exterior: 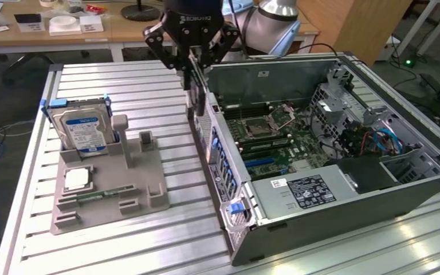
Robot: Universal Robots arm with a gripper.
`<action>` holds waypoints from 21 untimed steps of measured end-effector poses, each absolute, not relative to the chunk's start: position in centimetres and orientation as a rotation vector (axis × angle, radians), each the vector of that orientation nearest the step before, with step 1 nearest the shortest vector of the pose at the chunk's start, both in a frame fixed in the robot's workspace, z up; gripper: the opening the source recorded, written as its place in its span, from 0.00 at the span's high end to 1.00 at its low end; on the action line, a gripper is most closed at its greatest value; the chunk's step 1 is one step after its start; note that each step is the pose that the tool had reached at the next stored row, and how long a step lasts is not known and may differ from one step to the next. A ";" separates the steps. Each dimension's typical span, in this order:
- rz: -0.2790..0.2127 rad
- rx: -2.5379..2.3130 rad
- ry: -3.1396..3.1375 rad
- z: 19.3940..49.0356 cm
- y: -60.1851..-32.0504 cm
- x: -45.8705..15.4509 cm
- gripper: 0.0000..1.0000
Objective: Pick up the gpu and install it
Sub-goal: 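Pick up the gpu and move the gpu toward the slot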
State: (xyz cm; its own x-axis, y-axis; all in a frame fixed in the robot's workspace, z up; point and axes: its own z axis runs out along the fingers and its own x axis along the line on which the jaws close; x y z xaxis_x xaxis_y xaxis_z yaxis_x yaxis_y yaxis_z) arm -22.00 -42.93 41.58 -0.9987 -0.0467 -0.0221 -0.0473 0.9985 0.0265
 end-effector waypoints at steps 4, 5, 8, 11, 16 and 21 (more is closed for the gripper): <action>0.042 -0.073 3.119 41.6 -42.9 -20.2 0.72; 0.042 -0.073 3.119 41.6 -42.9 -19.7 0.72; 0.042 -0.073 3.119 41.6 -42.9 -18.4 0.72; 0.042 -0.074 3.119 41.5 -42.9 -17.0 0.72; 0.042 -0.073 3.119 41.5 -42.9 -14.7 0.72; 0.041 -0.073 3.119 41.5 -42.9 -12.4 0.72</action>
State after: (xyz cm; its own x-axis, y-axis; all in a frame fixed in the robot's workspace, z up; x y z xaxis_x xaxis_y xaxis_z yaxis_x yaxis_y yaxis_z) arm -12.44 -42.93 41.51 -0.9987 -0.0468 -0.0222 -0.0474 0.9985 0.0257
